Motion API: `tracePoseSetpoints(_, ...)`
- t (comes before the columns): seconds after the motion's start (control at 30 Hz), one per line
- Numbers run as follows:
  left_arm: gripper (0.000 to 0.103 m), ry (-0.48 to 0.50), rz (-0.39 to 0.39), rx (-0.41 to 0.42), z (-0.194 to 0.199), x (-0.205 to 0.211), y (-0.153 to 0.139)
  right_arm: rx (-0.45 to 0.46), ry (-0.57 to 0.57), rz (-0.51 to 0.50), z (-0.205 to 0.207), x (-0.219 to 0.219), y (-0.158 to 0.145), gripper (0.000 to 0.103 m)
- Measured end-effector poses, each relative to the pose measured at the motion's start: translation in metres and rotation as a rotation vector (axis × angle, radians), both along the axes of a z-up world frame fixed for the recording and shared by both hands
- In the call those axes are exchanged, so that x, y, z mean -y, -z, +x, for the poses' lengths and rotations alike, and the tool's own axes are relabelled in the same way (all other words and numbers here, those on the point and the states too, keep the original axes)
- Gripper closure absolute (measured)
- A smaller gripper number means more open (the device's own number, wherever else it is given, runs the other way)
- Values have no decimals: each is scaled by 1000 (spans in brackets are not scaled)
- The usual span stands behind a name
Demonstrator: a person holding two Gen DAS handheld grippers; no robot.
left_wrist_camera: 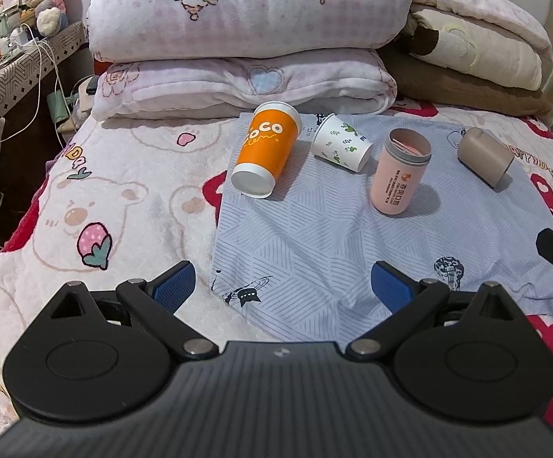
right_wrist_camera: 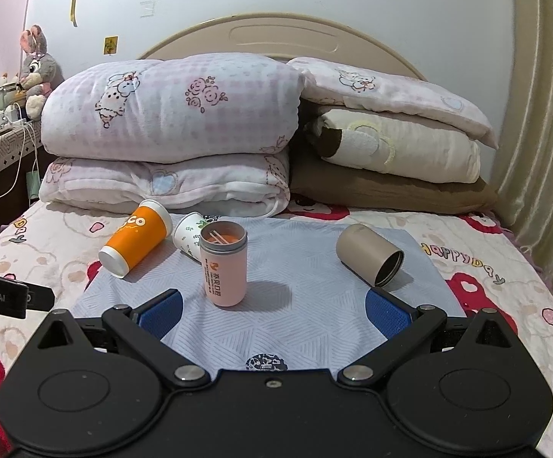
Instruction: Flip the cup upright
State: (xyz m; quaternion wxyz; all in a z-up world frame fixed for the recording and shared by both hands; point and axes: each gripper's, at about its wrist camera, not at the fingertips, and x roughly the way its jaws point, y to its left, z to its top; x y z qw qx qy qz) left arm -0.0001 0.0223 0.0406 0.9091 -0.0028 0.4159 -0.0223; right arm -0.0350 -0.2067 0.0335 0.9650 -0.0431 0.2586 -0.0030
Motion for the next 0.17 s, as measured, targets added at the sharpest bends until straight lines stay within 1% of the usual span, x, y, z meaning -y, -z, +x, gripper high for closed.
tracePoseSetpoints(0.17, 3, -1, 1, -2, 0, 0, 0, 1, 1, -1, 0, 0, 0, 0)
